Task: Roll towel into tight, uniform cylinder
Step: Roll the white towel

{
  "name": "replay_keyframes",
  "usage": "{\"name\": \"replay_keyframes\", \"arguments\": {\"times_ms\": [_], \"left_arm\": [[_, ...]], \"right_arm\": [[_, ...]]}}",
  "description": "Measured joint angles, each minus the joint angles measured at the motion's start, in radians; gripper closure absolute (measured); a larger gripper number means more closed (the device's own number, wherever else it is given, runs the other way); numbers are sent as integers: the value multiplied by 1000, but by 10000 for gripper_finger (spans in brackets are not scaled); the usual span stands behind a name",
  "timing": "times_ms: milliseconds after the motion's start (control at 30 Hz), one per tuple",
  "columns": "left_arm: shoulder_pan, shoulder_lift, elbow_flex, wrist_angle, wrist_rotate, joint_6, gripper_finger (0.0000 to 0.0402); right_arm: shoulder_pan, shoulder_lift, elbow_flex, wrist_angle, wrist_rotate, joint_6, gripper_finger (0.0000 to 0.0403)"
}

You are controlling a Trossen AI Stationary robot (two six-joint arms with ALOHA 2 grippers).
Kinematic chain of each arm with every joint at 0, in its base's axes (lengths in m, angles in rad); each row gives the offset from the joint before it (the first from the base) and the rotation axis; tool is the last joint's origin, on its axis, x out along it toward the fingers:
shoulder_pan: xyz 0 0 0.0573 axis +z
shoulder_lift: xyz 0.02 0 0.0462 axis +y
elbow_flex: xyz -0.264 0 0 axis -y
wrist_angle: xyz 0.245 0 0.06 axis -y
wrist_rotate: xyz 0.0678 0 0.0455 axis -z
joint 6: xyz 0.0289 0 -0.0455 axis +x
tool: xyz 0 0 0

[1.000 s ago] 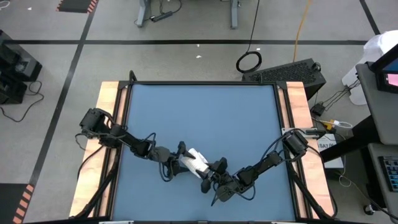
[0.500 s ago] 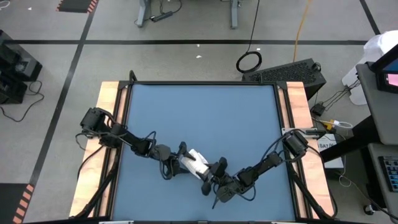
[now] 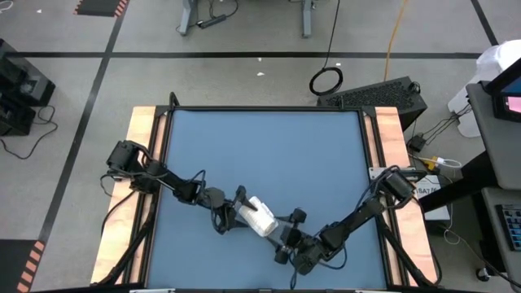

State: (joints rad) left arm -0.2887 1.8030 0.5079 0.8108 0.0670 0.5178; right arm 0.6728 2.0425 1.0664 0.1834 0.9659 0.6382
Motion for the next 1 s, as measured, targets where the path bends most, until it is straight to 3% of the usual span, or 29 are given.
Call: {"name": "replay_keyframes", "arguments": {"times_ms": [133, 267, 500, 700, 900, 1000], "left_arm": [[0, 0, 0, 2, -5, -6, 61], [0, 0, 0, 3, -4, -7, 61], [0, 0, 10, 3, 3, -7, 61], [0, 0, 18, -1, 11, 7, 61], [0, 0, 18, -1, 24, 12, 61], [-1, 0, 19, -1, 41, 13, 61]], "right_arm": [[13, -49, 0, -105, 41, 3, 51], [19, -94, 0, -93, 73, -68, 51], [-19, -106, 2, 184, 49, -229, 72], [-73, -69, 2, 240, -81, -143, 190], [-85, -51, 2, 224, -112, -83, 344], [-84, -51, 2, 225, -110, -100, 393]]}}
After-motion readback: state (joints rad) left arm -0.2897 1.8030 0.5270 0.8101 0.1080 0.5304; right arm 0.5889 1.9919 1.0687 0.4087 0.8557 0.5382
